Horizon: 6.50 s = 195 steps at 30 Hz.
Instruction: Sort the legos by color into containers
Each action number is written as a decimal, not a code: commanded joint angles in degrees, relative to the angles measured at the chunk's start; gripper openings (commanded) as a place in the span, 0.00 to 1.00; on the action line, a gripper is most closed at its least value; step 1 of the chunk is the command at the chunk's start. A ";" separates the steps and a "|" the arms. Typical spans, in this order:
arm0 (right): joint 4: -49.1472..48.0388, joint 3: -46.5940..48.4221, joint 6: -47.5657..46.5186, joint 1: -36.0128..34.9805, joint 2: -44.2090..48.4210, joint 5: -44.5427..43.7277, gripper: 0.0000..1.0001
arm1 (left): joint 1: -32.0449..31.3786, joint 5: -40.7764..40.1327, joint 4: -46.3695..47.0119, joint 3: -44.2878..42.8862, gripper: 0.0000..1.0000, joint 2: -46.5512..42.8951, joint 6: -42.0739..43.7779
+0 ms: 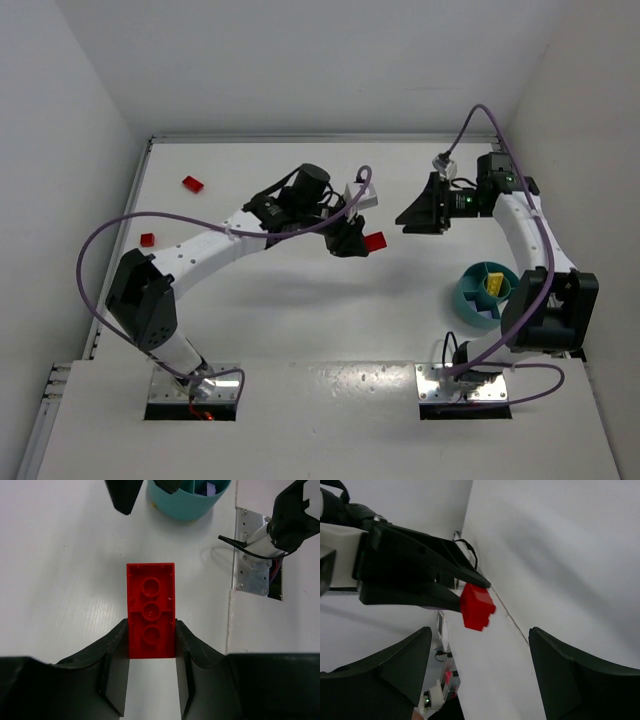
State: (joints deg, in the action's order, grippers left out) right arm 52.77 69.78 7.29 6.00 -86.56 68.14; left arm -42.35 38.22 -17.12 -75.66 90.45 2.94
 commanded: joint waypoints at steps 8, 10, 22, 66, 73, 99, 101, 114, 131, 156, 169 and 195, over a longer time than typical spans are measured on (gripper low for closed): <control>-5.92 -6.40 4.40 -3.62 3.42 5.43 0.78 | -5.19 -2.53 -0.28 -7.57 0.10 3.85 -0.13; -6.54 -6.94 5.10 -4.15 3.42 5.43 0.77 | -5.20 -2.53 -0.80 -8.62 0.10 3.85 -0.13; -3.93 -4.13 3.97 -4.77 3.42 1.22 0.12 | -5.20 -7.10 -1.33 -7.93 0.27 4.38 1.45; 16.75 8.36 -38.31 1.56 -0.18 -72.62 0.00 | 32.06 -0.69 -11.26 0.42 1.00 -2.48 -6.37; 16.75 8.27 -37.00 1.56 -2.38 -72.62 0.00 | 32.06 -0.69 -10.74 0.42 1.00 -1.86 -6.37; 15.69 4.31 -36.47 1.56 -4.58 -75.52 0.00 | 32.06 0.37 -10.74 -1.16 1.00 1.30 -7.42; 15.17 3.79 -36.47 1.56 -4.58 -76.05 0.02 | 32.06 0.37 -10.74 -1.16 1.00 1.30 -7.42; 13.50 1.07 -35.41 1.56 -4.58 -76.66 0.20 | 32.06 0.37 -10.74 -1.16 1.00 1.30 -7.42; 12.97 1.06 -35.41 1.56 -3.96 -77.72 0.37 | 32.06 1.42 -10.74 -1.16 1.00 1.30 -7.42; 14.73 24.26 -30.24 1.03 -2.21 -59.45 0.52 | 48.57 -20.99 -17.58 -12.21 1.00 2.43 -5.41; 6.38 17.07 -23.99 -0.02 -1.42 -51.97 0.59 | 51.94 -42.50 -20.50 -29.28 0.88 28.02 -21.29; 5.15 13.72 -22.93 -0.55 -3.00 -50.74 0.59 | 45.60 -65.38 -15.22 -36.05 0.98 42.60 -48.47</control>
State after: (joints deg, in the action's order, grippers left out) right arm 59.55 83.57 -16.73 5.80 -89.54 16.14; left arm 3.14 -26.26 -33.06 -108.55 131.85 -43.94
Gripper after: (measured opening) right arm 0.589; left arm 0.983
